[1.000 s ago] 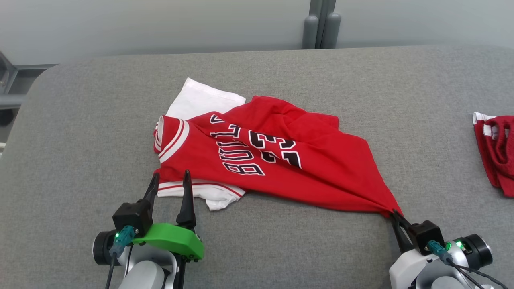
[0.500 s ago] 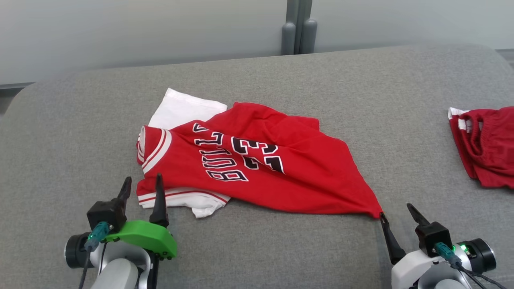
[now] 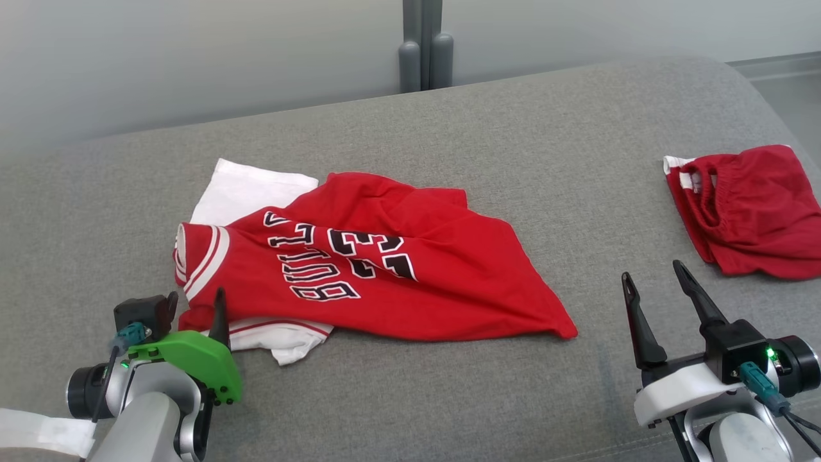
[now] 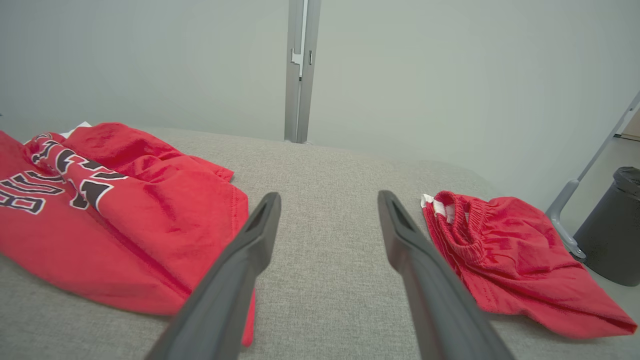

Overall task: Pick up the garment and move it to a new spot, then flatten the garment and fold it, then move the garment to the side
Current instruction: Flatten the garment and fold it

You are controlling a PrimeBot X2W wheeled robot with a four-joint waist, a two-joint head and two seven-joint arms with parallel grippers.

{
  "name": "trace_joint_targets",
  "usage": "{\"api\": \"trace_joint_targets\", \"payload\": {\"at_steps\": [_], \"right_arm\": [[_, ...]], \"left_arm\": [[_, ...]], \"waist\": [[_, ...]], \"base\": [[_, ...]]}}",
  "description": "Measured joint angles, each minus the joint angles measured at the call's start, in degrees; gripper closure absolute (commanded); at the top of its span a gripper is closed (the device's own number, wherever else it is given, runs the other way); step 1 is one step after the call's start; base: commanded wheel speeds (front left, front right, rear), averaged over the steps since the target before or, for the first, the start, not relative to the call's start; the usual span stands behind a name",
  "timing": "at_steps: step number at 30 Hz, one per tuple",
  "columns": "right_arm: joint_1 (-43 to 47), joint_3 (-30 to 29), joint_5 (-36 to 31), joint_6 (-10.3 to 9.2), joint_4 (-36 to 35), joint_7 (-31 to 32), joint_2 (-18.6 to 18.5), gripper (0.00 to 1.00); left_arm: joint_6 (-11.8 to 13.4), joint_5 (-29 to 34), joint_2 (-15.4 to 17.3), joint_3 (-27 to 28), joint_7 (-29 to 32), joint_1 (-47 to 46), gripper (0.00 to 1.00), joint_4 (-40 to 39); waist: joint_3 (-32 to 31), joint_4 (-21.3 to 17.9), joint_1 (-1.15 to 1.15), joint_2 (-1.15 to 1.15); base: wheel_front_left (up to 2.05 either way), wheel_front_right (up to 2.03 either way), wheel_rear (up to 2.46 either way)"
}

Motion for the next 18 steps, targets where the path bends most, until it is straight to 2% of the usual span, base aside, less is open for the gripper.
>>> {"api": "trace_joint_targets", "payload": {"at_steps": [6,7,8,9,10,11,12,18], "right_arm": [[-0.2,0.7,0.0,0.00,-2.9,0.0,0.1,0.00],[-0.2,0.7,0.0,0.00,-2.9,0.0,0.1,0.00],[-0.2,0.5,0.0,0.00,-3.6,0.0,0.1,0.00],[-0.2,0.5,0.0,0.00,-3.6,0.0,0.1,0.00],[-0.4,0.3,0.0,0.00,-4.0,0.0,0.3,0.00],[-0.4,0.3,0.0,0.00,-4.0,0.0,0.3,0.00],[-0.5,0.2,0.1,0.00,-4.2,0.0,0.5,0.00],[-1.2,0.1,0.1,0.00,-5.6,0.0,1.1,0.00]], "left_arm": [[-1.3,-1.5,0.0,0.1,2.4,-2.3,0.00,7.4],[-1.3,-1.5,0.0,0.1,2.4,-2.3,0.07,7.4],[-1.6,-1.9,-0.1,0.3,2.3,-3.0,0.24,9.4],[-1.6,-1.9,-0.1,0.3,2.3,-3.0,0.49,9.4],[-2.0,-2.1,-0.4,0.4,1.6,-3.7,0.59,11.1],[-2.0,-2.1,-0.4,0.4,1.6,-3.7,0.82,11.1],[-2.3,-2.5,-0.7,0.7,1.2,-4.0,1.00,11.9],[-3.5,-2.9,-2.0,0.9,-4.2,-5.9,1.00,14.7]], "waist": [[1.1,-1.6,0.00,0.00],[1.1,-1.6,0.00,0.00],[1.4,-1.9,0.00,0.00],[1.4,-1.9,0.00,0.00],[1.6,-2.1,0.00,0.00],[1.6,-2.1,0.00,0.00],[1.7,-2.1,0.00,0.00],[1.2,-1.7,0.00,0.00]], "base": [[0.00,0.00,0.00],[0.00,0.00,0.00],[0.00,0.00,0.00],[0.00,0.00,0.00],[0.00,0.00,0.00],[0.00,0.00,0.00],[0.00,0.00,0.00],[0.00,0.00,0.00]]}}
